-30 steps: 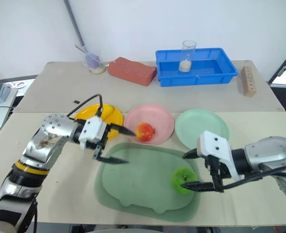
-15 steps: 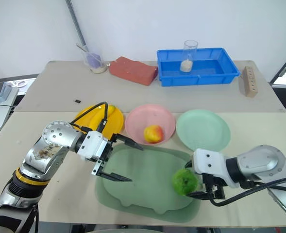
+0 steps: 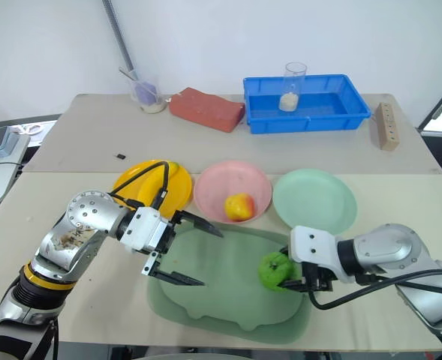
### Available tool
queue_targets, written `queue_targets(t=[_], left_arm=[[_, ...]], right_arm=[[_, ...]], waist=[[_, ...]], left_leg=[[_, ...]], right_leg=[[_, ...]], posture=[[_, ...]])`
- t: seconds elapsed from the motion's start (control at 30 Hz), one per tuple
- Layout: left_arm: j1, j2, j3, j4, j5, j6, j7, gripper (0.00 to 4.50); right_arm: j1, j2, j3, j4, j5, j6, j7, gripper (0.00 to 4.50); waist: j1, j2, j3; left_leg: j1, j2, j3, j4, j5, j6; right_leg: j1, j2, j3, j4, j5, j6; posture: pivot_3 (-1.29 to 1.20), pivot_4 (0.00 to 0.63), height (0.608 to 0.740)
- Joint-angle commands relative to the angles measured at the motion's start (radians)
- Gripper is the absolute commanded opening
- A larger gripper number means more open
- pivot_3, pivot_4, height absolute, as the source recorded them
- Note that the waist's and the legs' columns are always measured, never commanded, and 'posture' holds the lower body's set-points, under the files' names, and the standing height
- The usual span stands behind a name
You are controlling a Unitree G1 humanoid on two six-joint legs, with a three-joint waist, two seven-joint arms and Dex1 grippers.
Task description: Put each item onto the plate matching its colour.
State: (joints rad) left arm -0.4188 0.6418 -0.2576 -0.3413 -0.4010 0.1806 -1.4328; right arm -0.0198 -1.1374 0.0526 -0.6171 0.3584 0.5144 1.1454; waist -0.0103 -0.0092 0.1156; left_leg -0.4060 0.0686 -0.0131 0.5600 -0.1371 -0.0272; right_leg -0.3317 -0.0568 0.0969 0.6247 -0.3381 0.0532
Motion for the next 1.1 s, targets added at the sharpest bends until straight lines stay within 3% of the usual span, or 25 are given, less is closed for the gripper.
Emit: queue_targets(t=[0.03,0.23,0.53,0.6,0.7,0.97,1.1], left_arm=[[-0.013,0.005,0.017,-0.018,-0.03,0.028,0.022,4.5],[-0.099,-0.04,0.053,0.116,-0.002,0.039,0.112,4.5],[-0.145,-0.129,0.089,0.187,0.014,0.086,0.289,4.5],[-0.14,-0.133,0.093,0.173,0.003,0.1,0.299,4.5],[-0.129,-0.128,0.097,0.16,-0.004,0.106,0.303,4.5],[-0.104,-0.097,0.12,0.173,0.018,0.098,0.323,4.5],[-0.126,-0.016,0.193,0.2,-0.006,0.222,0.359,4.5]], right_arm=[[-0.035,0.007,-0.083,0.006,0.074,0.055,0.0,2.67],[-0.246,0.131,-0.193,0.238,0.147,0.209,-0.164,2.64],[-0.425,0.235,-0.11,0.574,-0.032,0.19,-0.349,2.64],[-0.447,0.251,-0.107,0.601,-0.031,0.203,-0.348,3.64],[-0.458,0.255,-0.105,0.622,-0.032,0.202,-0.332,4.49],[-0.453,0.222,-0.136,0.614,-0.038,0.169,-0.294,4.49],[-0.415,0.162,-0.188,0.509,0.045,0.129,-0.153,4.49]], waist=[[0.0,0.0,0.0],[0.0,0.0,0.0],[0.0,0.001,0.0],[-0.002,0.003,0.0],[-0.002,0.003,0.0],[0.0,0.004,-0.001],[-0.002,0.006,0.001]], left_leg=[[0.0,0.0,0.0,0.0,0.0,0.0],[0.001,0.0,-0.001,0.002,0.0,0.0],[0.0,-0.001,-0.001,0.002,-0.001,0.002],[0.0,-0.001,-0.001,0.002,-0.001,0.002],[-0.001,-0.001,-0.001,0.001,-0.001,0.002],[0.0,-0.001,-0.001,0.002,-0.001,0.002],[0.0,-0.001,-0.001,0.001,-0.001,0.002]], right_leg=[[0.0,0.0,0.0,0.0,0.0,0.0],[0.001,0.0,0.0,0.001,0.002,-0.002],[0.0,0.001,0.001,0.002,0.002,-0.003],[0.0,0.001,0.001,0.003,0.002,-0.003],[0.0,0.001,0.001,0.003,0.002,-0.003],[0.001,0.001,0.001,0.003,0.002,-0.003],[0.0,0.001,0.001,0.003,0.002,-0.003]], posture=[[0.0,0.15,0.74],[0.0,0.15,0.74],[0.0,0.15,0.74],[0.0,0.15,0.74],[0.0,0.15,0.74],[0.0,0.15,0.74],[0.0,0.15,0.74]])
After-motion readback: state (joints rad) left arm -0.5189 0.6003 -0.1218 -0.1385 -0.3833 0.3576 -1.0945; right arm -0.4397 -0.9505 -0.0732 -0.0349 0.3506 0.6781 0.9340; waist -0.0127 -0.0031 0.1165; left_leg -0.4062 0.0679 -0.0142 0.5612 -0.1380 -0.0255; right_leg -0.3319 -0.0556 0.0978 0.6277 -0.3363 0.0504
